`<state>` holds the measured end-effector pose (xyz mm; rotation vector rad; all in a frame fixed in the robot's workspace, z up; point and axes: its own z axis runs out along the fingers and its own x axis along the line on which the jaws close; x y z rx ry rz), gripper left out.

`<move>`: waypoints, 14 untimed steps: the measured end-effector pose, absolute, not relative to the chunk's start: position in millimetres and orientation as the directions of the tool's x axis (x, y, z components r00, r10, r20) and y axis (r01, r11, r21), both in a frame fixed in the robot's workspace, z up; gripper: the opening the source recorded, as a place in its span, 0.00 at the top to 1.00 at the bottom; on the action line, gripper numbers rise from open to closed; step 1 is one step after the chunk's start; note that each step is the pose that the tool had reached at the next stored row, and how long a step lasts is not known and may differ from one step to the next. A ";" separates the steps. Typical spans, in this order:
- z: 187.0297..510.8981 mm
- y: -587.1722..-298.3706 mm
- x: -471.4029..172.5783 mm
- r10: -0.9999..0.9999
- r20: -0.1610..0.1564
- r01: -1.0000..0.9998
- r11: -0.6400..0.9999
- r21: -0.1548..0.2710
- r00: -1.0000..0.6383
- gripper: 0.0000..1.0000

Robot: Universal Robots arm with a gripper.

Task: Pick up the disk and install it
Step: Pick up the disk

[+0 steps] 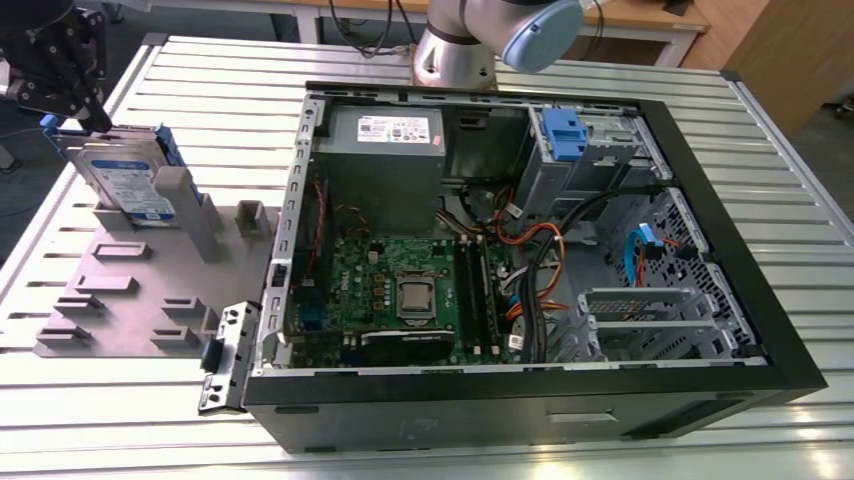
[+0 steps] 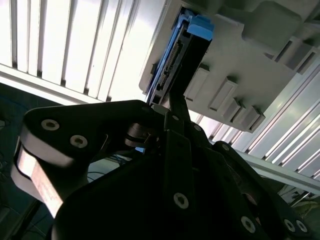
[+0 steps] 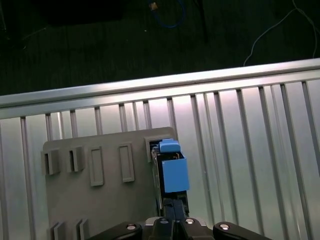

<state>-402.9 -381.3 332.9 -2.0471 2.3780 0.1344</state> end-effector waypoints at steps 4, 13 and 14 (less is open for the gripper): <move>334.3 -381.3 -402.9 -0.987 -0.057 -0.987 0.144 0.064 -0.148 0.89; 334.1 -381.4 -402.9 -0.991 -0.057 -0.991 0.118 0.064 -0.121 0.89; 334.1 -381.3 -402.9 -0.991 -0.057 -0.991 0.117 0.064 -0.121 0.89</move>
